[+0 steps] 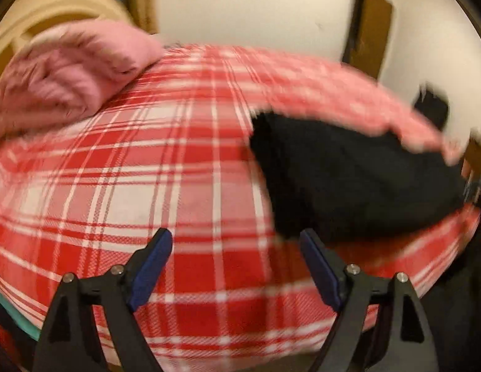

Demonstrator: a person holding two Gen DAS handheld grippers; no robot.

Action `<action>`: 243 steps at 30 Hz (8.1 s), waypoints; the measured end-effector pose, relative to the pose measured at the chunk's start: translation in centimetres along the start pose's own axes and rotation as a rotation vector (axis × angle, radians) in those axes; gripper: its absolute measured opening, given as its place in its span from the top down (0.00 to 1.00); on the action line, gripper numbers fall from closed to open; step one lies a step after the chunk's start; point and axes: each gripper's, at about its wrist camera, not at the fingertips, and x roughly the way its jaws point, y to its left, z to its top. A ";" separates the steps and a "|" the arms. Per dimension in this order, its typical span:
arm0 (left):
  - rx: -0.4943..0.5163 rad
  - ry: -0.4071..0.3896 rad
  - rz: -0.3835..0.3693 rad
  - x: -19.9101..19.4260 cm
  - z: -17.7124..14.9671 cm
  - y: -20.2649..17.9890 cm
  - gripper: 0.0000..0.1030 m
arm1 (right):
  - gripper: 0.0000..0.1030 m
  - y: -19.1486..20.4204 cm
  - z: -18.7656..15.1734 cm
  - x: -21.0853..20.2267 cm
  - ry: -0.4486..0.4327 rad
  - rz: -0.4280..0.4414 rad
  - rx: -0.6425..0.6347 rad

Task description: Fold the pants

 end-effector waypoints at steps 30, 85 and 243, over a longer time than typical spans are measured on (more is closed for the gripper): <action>0.203 0.081 0.008 8.6 4.7 -8.0 0.15 | 0.90 -5.3 19.9 13.3 -0.026 0.387 0.435; 0.768 0.146 -0.444 11.5 0.9 -49.8 0.95 | 0.94 -26.7 -21.6 -11.1 -0.334 -0.185 1.251; 0.045 0.062 0.237 8.7 4.5 -8.2 0.00 | 0.95 15.2 9.1 3.1 -0.104 0.200 -0.165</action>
